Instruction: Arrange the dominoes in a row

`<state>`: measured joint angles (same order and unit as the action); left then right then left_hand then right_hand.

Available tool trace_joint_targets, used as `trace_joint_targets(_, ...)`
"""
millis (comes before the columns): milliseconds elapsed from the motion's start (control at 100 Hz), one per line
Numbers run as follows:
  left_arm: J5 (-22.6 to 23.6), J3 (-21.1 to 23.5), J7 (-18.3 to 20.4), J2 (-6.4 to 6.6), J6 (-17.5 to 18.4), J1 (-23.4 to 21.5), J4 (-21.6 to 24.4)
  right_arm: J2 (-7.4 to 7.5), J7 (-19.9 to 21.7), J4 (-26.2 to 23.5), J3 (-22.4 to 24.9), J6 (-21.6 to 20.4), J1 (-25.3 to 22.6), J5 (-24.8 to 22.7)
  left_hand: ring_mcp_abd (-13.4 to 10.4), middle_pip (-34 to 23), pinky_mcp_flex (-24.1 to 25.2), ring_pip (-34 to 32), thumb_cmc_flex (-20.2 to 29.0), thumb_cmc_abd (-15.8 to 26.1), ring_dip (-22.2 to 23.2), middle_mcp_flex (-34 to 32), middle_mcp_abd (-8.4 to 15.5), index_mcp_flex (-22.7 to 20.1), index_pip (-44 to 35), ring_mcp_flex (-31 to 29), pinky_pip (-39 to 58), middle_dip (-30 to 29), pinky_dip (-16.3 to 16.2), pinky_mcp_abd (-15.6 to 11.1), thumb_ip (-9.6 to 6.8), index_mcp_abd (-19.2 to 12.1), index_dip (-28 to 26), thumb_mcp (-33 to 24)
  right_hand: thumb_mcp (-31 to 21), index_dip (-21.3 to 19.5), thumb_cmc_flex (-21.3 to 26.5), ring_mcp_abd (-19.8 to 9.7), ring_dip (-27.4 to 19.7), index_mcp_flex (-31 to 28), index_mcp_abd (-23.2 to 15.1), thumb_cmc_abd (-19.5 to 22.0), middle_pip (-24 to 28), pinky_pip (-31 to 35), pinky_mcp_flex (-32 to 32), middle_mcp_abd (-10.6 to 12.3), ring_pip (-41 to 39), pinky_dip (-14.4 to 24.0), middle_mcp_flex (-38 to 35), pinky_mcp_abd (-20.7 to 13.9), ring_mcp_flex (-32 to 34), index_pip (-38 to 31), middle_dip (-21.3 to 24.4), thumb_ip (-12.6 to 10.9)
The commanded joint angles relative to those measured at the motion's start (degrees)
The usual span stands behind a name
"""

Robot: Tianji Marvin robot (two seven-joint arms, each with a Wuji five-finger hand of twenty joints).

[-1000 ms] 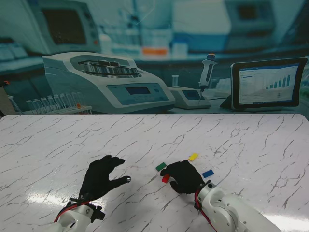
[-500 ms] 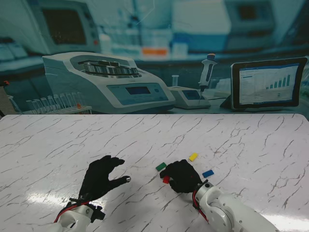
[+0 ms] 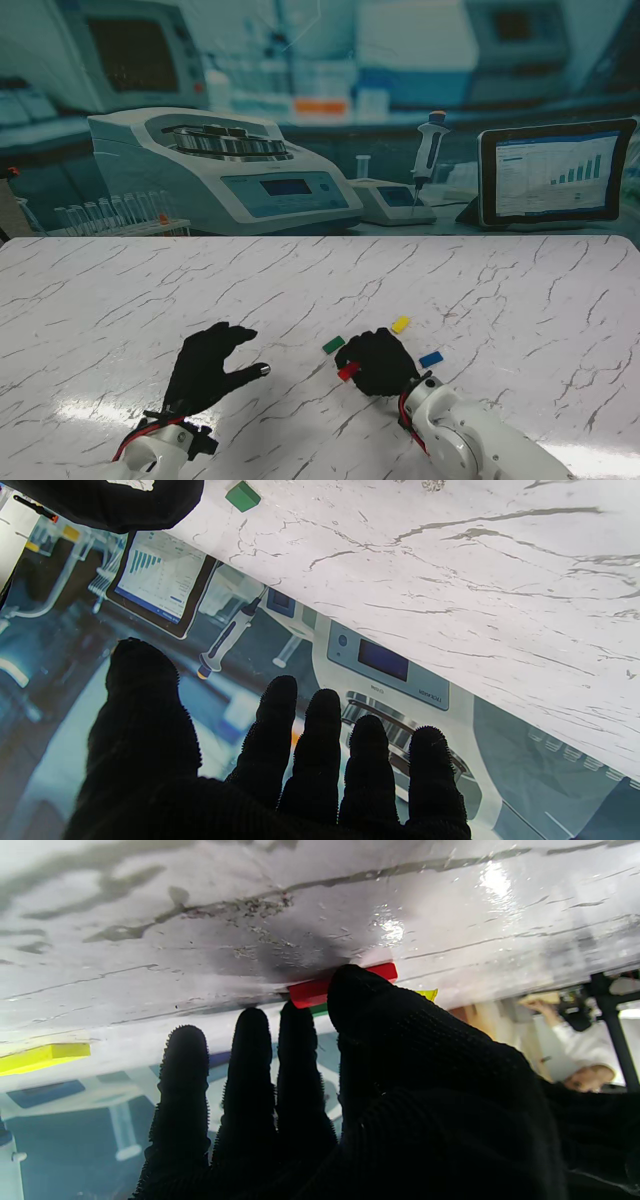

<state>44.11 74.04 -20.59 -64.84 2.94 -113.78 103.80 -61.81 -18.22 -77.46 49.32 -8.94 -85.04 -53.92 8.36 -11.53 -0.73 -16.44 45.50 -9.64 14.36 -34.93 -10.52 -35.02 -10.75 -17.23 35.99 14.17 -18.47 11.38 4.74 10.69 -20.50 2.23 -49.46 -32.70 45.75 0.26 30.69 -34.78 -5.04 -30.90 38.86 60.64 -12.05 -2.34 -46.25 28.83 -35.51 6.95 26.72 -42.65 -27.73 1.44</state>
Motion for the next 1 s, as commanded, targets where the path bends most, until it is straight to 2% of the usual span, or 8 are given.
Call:
trace_joint_targets(0, -0.4, -0.2, 0.3, -0.41, 1.7, -0.2, -0.2, -0.40, -0.2, 1.1, -0.5, 0.6, -0.9, 0.0, 0.2, -0.3, 0.0, -0.6, -0.6, 1.5, 0.6, -0.9, 0.6, -1.2, -0.3, -1.3, 1.9, 0.4, -1.1, -0.1, 0.72, -1.4, -0.5, 1.0, -1.2, 0.1, 3.2, 1.0, 2.3, -1.6, -2.2, -1.6, 3.4, 2.3, -0.5, -0.8, -3.9, 0.9, -4.0, -3.8, 2.6, -5.8, -2.1, 4.5)
trace_joint_targets(190, -0.5, -0.1, 0.3, -0.43, 1.9, -0.2, -0.2, -0.75, -2.4, 1.6, -0.5, 1.6, -1.3, 0.0, 0.3, -0.4, 0.0, -0.7, -0.7, 1.9, 0.7, -1.1, 0.6, -1.4, -0.4, -1.4, 2.1, 0.4, -1.2, 0.0, 0.73, -1.3, -0.5, 1.0, -1.9, -3.8, 3.7, 2.4, 4.8, -1.7, -4.5, -2.2, 6.9, 3.2, 1.7, -1.6, -7.4, 0.8, -3.9, -0.3, 2.2, -13.8, -6.2, 4.8)
trace_joint_targets(370, -0.8, -0.1, 0.3, -0.46, 2.0, -0.2, -0.3, -0.64, -1.8, 0.1, 0.6, 2.0, -2.6, -0.1, 0.4, -0.4, -0.1, -0.8, -0.7, 2.1, 0.7, -1.3, 0.4, -1.7, -0.6, -1.5, 2.3, 0.4, -1.3, 0.1, 0.76, -1.2, -0.5, 1.0, -2.0, -7.3, 3.5, 3.6, 4.6, -0.6, -4.0, -2.1, 7.8, 1.1, 7.0, -3.6, -6.0, -1.3, 2.9, 2.1, -3.4, -17.1, -7.4, 4.7)
trace_joint_targets(690, -1.0, -0.2, 0.4, -0.49, 2.0, 0.0, -0.5, -0.75, -2.0, -1.2, 1.7, 2.4, -4.0, 0.0, 0.6, -0.7, -0.3, -1.0, -0.2, 2.9, 0.8, -1.8, 0.4, -2.4, -1.0, -1.7, 3.0, 0.5, -1.6, 0.9, 0.84, -1.1, -0.6, 1.0, -4.6, -17.3, 3.7, 4.5, 4.4, 3.1, -3.0, -3.0, 11.7, 1.5, 8.8, -4.3, -6.9, -2.5, 7.7, 2.2, -6.8, -22.4, -11.5, 5.2)
trace_joint_targets(820, -1.0, -0.2, 0.4, -0.47, 2.0, 0.1, -0.6, -0.85, -2.3, -1.0, 1.7, 2.6, -4.0, 0.2, 0.6, -0.8, -0.4, -1.1, 0.0, 3.0, 0.8, -1.9, 0.4, -2.6, -1.2, -1.9, 3.2, 0.5, -1.7, 1.0, 0.90, -1.1, -0.6, 1.0, -5.0, -19.4, 3.6, 4.8, 4.9, 3.3, -3.0, -3.1, 13.6, 2.0, 8.4, -4.4, -7.9, -2.5, 7.1, 2.5, -6.1, -24.0, -13.5, 5.3)
trace_joint_targets(990, -1.0, -0.2, 0.4, -0.48, 1.9, 0.1, -0.6, -1.02, -2.7, -0.8, 1.9, 2.7, -4.2, 0.7, 0.5, -1.0, -0.5, -1.3, 0.2, 3.1, 0.9, -2.2, 0.4, -2.9, -1.4, -2.0, 3.5, 0.5, -1.8, 1.1, 0.94, -1.2, -0.7, 1.1, -5.1, -20.1, 3.5, 5.3, 5.4, 3.3, -3.0, -3.3, 14.4, 2.6, 7.2, -4.8, -8.8, -2.4, 5.8, 3.3, -4.4, -24.6, -14.7, 5.3)
